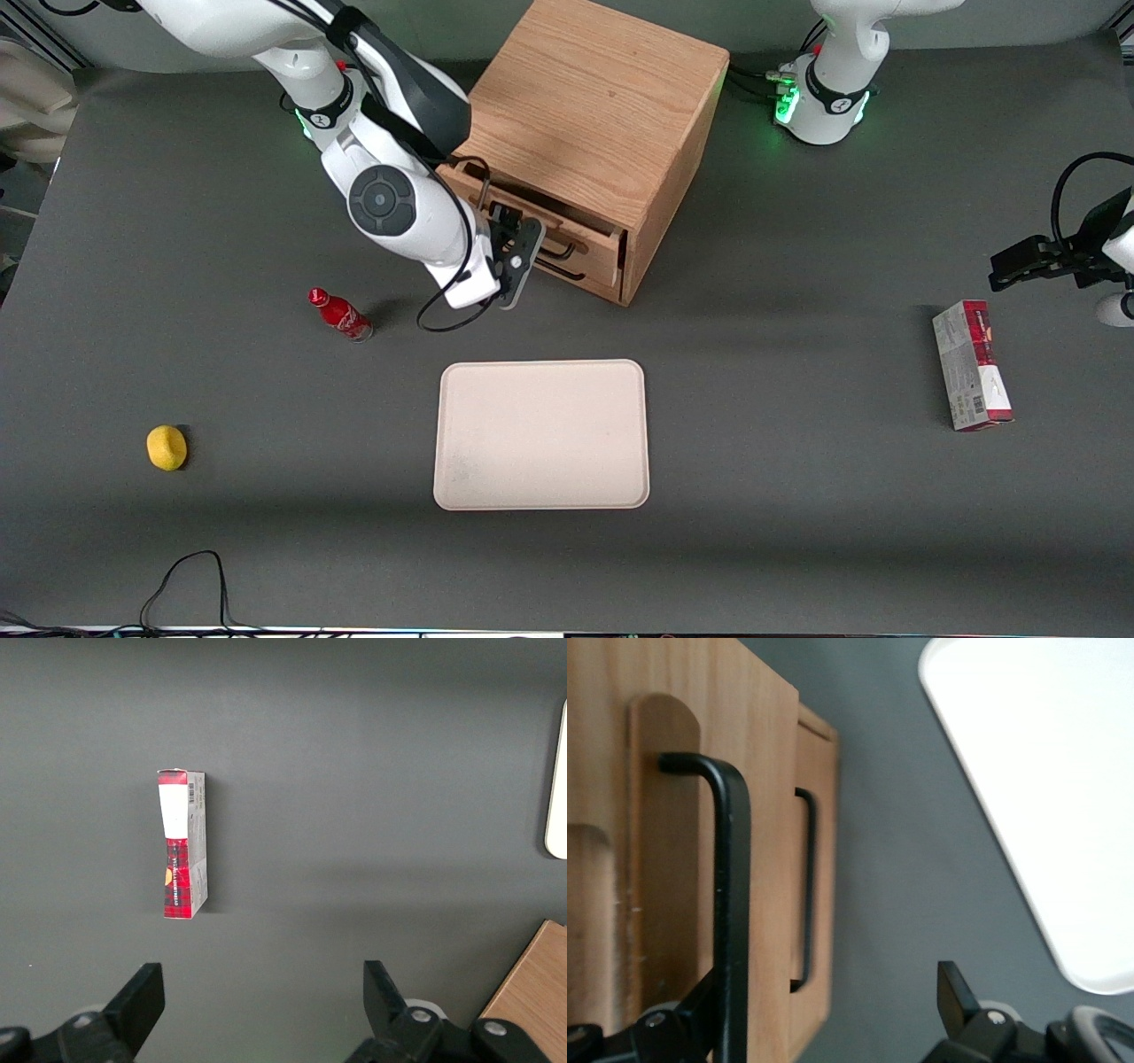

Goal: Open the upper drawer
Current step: 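Pull the handle with the right gripper, sliding the drawer out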

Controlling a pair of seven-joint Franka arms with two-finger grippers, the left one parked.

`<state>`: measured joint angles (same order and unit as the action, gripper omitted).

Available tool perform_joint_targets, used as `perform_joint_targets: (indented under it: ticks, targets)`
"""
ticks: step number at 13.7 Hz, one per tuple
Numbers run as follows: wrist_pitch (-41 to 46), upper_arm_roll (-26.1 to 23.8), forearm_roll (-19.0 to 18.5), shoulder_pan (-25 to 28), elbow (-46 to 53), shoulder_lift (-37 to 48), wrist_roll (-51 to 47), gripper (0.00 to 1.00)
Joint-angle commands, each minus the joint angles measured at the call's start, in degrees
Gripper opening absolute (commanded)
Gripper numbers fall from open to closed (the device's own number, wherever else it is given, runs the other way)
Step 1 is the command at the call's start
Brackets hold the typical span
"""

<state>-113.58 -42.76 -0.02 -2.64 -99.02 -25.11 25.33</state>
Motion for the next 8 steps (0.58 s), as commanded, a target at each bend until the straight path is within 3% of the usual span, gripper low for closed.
perform_joint_targets:
  ticks: [1,4,8]
  targets:
    - [0.5,0.4,-3.1,-0.1,5.9,-5.3,1.5,1.0]
    - [0.8,2.3,-3.4,-0.1,9.4,-7.2,2.0,1.0]
    - [8.0,4.2,-3.5,-0.1,16.6,-10.0,3.8,1.0]
